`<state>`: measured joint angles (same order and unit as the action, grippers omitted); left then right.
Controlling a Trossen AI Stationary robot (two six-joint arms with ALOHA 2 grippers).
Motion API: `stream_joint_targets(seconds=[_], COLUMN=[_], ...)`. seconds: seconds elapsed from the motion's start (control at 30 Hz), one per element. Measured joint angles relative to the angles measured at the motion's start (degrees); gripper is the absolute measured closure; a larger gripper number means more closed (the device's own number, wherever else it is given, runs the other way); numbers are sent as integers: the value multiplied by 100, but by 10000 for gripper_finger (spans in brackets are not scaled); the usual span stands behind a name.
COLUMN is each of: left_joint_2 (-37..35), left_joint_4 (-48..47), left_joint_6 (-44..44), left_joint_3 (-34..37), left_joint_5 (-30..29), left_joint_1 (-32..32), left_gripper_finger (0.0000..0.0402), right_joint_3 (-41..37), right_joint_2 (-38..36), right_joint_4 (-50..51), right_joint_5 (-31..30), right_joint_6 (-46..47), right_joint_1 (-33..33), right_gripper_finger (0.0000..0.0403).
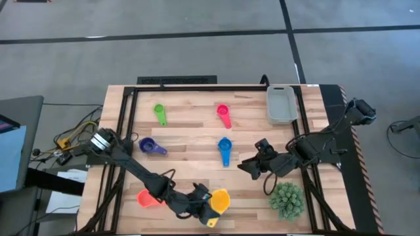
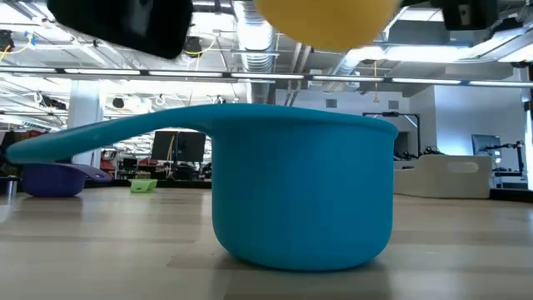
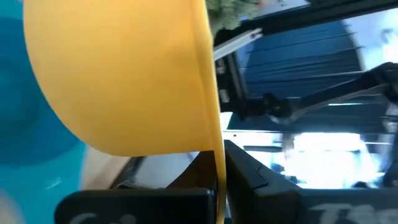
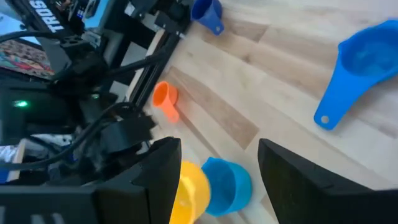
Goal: Nest measuring cups in basket
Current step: Stack the yellow measuring cup on top of the light blue measuring cup
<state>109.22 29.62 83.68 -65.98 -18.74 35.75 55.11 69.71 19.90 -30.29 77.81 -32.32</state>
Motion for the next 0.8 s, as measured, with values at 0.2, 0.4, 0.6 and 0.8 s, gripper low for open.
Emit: stream_joint_targets(seconds=[0.2, 0.4, 0.6, 0.8], left_joint_2=[168, 162, 160, 160], left_joint_4=[-96, -581, -776, -959], left_joint_6=[169, 256, 221, 262], left_joint_3=[51, 63, 61, 63], left_joint_5=[97, 448, 676, 879], left_joint_1=[0, -11, -83, -165], left_gripper_finger=[401, 401, 401, 390], right_joint_3=[0, 0, 0, 0], right_joint_2=[0, 0, 0, 0], right_joint_4=[58, 70, 74, 87], right_joint_5=[-45, -89, -203, -236], right_joint_6=[80, 133, 141, 138], right_joint_1=[-195, -307, -395, -413], right_gripper_finger=[168, 168, 168, 168])
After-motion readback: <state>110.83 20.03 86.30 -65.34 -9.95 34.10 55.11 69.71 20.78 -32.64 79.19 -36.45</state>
